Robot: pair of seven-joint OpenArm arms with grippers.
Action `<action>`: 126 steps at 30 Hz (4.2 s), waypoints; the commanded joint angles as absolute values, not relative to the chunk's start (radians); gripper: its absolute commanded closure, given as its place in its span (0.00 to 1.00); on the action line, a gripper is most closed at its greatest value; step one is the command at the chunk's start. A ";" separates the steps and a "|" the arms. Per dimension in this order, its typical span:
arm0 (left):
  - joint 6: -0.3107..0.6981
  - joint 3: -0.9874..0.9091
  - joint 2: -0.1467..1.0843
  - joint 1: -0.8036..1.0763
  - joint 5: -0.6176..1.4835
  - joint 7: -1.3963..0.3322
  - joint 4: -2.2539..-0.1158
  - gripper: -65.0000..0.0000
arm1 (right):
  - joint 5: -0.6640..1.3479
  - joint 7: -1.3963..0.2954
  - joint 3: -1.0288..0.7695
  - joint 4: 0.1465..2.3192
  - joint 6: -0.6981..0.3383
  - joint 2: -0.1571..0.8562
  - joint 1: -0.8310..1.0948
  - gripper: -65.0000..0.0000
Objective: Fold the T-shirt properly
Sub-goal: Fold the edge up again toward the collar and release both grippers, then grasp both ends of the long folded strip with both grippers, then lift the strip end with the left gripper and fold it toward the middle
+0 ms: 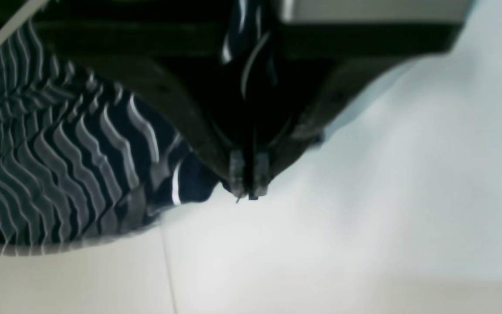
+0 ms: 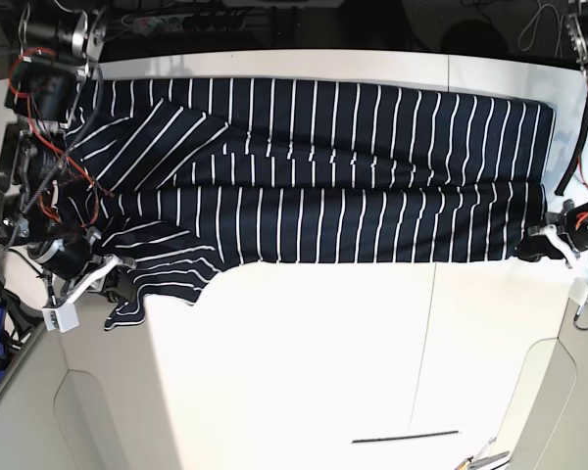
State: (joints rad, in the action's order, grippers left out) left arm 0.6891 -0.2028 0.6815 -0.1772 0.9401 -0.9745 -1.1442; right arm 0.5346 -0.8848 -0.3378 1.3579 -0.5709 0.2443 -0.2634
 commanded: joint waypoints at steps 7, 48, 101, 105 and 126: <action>0.698 -0.210 0.793 -0.056 0.999 -0.996 -1.349 1.00 | 0.674 -0.941 -0.347 1.597 -0.572 0.347 -0.120 1.00; 0.698 -0.249 0.792 0.186 1.074 -1.028 -1.398 0.66 | 0.733 -0.979 -0.590 1.859 -0.579 0.336 0.349 0.44; 0.698 -0.383 0.648 0.324 0.924 -0.857 -1.392 0.27 | 0.838 -0.978 -0.749 1.821 -0.574 0.260 0.325 1.00; 0.698 -0.329 0.648 0.324 0.925 -0.857 -1.392 0.27 | 0.839 -0.978 -0.749 1.821 -0.574 0.260 0.324 1.00; 0.698 -0.376 0.649 0.302 0.884 -0.707 -1.395 1.00 | 0.871 -0.981 -0.782 1.926 -0.580 0.260 0.324 1.00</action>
State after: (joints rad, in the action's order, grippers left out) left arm 0.6930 -0.3637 0.6247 0.3149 0.8715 -0.7277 -1.3849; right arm 0.8520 -1.0008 -0.7731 1.9095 -0.5739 0.2440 0.3271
